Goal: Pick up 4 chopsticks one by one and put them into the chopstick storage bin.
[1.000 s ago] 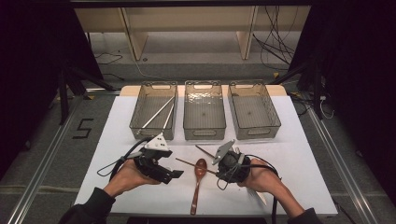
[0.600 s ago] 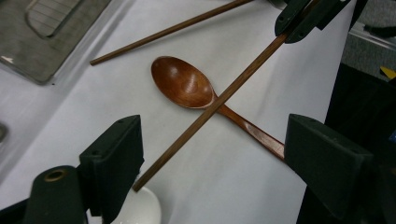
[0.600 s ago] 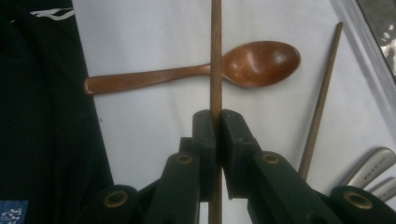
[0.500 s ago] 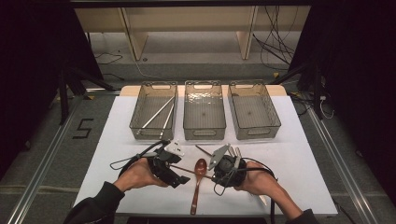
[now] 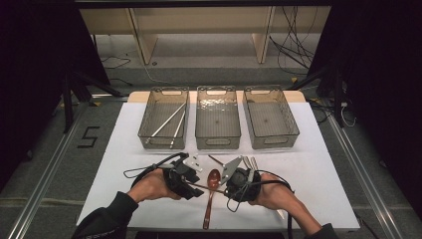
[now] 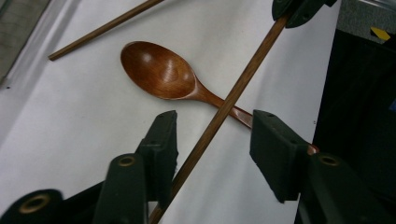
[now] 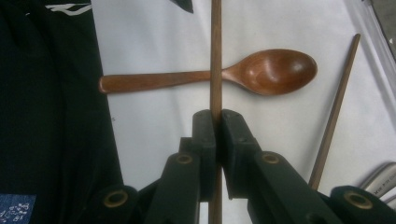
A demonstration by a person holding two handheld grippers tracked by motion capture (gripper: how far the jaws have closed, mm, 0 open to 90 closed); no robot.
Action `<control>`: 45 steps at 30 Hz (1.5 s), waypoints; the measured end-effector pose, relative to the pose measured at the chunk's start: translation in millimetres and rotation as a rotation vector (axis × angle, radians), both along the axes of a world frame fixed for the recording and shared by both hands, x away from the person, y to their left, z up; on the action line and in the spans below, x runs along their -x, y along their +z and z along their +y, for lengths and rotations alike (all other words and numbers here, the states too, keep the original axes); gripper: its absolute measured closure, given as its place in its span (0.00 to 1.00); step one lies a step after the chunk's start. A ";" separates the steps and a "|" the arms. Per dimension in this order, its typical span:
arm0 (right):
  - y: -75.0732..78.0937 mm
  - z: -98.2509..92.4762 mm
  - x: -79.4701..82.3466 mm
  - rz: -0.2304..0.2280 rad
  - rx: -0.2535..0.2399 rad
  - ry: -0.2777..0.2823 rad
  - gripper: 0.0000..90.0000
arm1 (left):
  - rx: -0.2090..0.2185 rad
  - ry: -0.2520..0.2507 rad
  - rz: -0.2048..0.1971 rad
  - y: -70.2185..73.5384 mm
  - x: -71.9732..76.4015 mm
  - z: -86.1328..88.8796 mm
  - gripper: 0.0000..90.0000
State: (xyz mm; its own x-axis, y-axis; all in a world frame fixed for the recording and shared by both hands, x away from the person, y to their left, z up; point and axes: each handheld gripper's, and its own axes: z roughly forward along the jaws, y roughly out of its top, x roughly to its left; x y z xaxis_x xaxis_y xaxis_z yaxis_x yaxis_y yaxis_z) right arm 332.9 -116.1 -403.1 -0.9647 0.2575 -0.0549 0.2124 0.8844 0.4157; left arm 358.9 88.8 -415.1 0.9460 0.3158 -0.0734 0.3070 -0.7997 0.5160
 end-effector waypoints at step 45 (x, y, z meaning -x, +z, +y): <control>20.6 -35.0 -21.5 -0.101 -0.161 -0.253 0.39 | -0.005 0.002 -0.023 4.0 -10.5 31.9 0.94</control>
State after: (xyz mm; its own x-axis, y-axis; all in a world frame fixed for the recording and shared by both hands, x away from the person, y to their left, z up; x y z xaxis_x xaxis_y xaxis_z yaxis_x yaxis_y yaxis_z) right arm 354.4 -151.1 -382.4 -0.8607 0.5017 -0.0865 0.3675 0.7299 0.5764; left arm 369.4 120.8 -411.0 0.9469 0.3176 -0.0499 0.2963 -0.8018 0.5190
